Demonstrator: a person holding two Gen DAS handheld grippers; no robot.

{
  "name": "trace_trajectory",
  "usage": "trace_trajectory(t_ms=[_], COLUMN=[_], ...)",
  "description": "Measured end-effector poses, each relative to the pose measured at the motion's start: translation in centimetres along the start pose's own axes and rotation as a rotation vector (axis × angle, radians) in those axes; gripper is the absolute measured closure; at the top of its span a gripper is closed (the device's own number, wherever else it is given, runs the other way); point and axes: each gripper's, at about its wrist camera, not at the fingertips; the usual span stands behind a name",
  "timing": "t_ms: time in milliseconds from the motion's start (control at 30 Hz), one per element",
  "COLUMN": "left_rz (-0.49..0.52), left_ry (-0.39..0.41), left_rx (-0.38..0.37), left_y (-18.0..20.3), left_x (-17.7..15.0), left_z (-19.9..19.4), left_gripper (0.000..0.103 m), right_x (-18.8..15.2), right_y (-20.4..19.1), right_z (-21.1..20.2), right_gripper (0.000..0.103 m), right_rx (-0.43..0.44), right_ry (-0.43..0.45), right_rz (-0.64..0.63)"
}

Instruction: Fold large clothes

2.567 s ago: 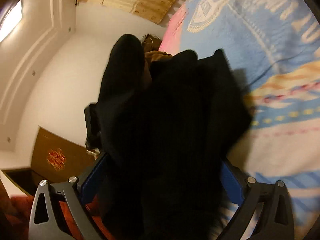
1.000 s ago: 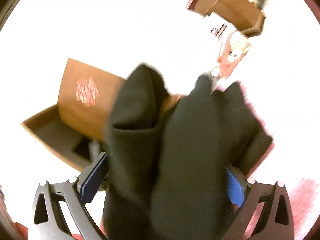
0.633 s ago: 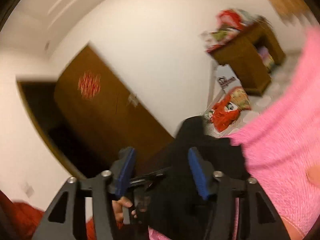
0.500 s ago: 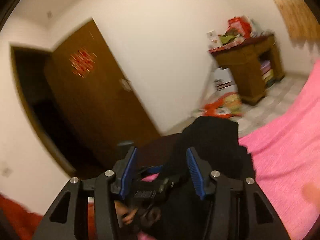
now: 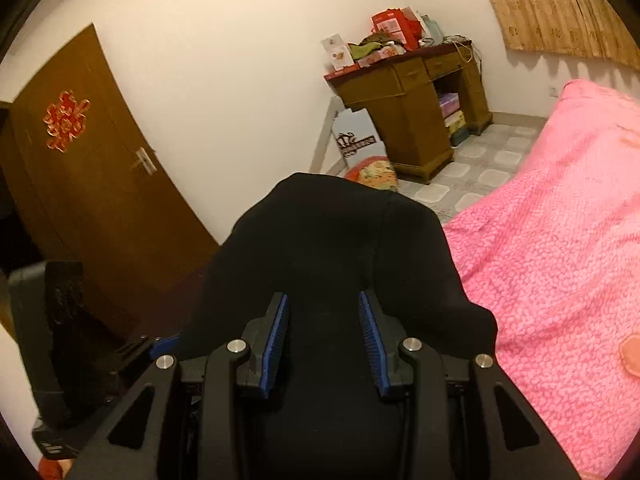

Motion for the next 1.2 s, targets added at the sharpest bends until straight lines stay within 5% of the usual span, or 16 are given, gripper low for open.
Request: trace_trajectory(t_ms=[133,233,300,633,767,900,1200], left_rz=[0.025,0.038,0.057,0.227,0.271,0.251,0.19], left_ry=[0.035,0.05,0.077,0.196,0.186,0.178,0.188], left_rx=[0.079,0.13,0.153,0.279,0.307,0.307,0.283], left_y=[-0.1,-0.1,0.2,4.0,5.0,5.0,6.0], left_x=[-0.6,-1.2,-1.5,-2.0,-2.0,-2.0,-3.0], left_z=[-3.3,-5.1,-6.4,-10.4,-10.0,-10.0,-11.1], left_gripper=[0.0,0.0,0.0,0.0,0.0,0.0,0.0], right_x=[-2.9,-4.8,-5.4,-5.7,-6.0,-6.5,-7.3], right_y=[-1.7,-3.1,-4.4,-5.2,-5.2,-4.4,-4.3], right_z=[-4.8,-8.4,-10.4,-15.8,-16.5,-17.6,-22.1], right_gripper=[0.059,0.022,0.016,0.016,0.016,0.016,0.016], right_rx=[-0.006,0.022,-0.003,-0.058,-0.038,-0.021,-0.16], right_ry=[0.087,0.134,0.142,0.193,0.184,0.189,0.287], right_rz=[-0.066,-0.075,-0.078,0.013,0.049,0.106,0.102])
Point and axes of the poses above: each gripper's, at about its wrist camera, not at the fingertips, and z roughly the way its jaws point, y to its right, x to its top, and after that the axes turned 1 degree about -x, right-handed
